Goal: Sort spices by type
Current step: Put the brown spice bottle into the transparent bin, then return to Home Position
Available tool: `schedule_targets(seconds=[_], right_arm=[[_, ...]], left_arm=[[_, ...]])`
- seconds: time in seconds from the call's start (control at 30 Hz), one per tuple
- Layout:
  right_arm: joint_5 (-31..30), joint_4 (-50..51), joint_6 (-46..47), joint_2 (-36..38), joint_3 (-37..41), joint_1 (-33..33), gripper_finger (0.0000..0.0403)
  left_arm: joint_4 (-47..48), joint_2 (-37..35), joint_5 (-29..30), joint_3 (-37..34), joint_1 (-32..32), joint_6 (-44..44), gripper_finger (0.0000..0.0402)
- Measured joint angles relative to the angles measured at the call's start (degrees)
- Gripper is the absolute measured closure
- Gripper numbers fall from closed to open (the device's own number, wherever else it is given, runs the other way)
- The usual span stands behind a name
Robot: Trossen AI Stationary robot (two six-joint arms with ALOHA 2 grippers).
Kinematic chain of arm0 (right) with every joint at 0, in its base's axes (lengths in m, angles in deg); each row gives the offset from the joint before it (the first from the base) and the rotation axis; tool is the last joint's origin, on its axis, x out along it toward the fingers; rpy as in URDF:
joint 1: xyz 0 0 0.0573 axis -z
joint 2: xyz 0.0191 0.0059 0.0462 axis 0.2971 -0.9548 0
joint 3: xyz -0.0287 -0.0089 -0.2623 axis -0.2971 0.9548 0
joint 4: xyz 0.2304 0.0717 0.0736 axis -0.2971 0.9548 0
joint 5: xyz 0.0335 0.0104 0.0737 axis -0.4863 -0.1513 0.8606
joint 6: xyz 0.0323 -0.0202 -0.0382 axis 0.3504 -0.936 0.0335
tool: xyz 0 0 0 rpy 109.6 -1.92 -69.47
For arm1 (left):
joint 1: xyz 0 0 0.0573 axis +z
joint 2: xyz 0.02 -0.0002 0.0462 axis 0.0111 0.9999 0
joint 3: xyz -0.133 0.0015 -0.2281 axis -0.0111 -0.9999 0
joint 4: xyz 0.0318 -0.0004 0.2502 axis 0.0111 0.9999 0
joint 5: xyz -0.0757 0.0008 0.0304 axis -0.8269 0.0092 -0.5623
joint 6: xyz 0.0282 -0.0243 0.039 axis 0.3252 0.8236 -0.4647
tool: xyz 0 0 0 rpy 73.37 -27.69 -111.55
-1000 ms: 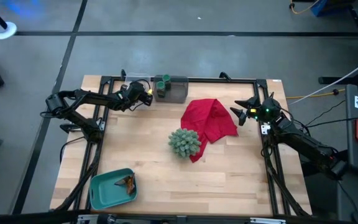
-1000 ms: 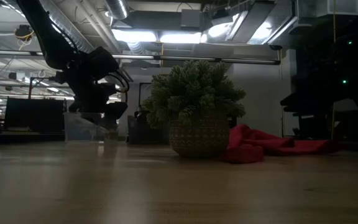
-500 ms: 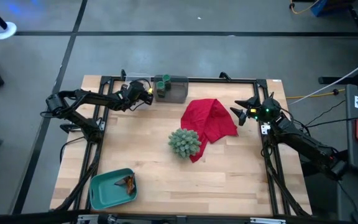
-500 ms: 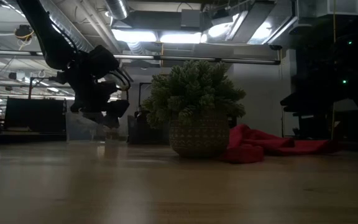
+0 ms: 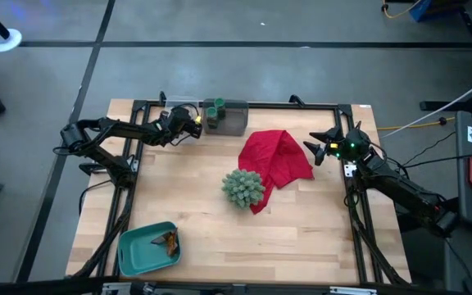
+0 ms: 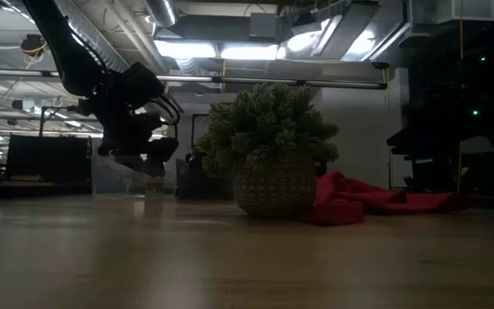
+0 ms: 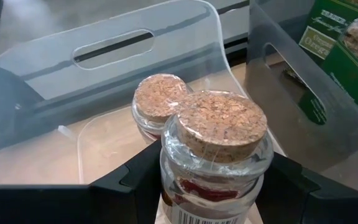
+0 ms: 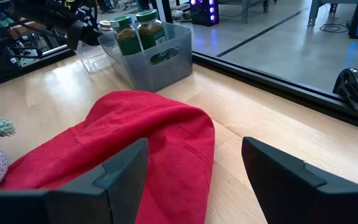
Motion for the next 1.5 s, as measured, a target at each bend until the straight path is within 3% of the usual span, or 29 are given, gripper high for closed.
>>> schedule_targets(seconds=[0.7,1.07,1.5], right_arm=[[0.0,0.0,0.0,0.0,0.0,0.0,0.0146],[0.0,0.0,0.0,0.0,0.0,0.0,0.0146],[0.0,0.0,0.0,0.0,0.0,0.0,0.0145]], left_arm=[[-0.1,0.0,-1.6,0.1,0.0,-0.2,0.0205],[-0.1,-0.1,-1.8,0.1,0.0,-0.1,0.0101],[-5.4,-4.7,-1.4,0.1,-1.3,-6.3,0.0101]])
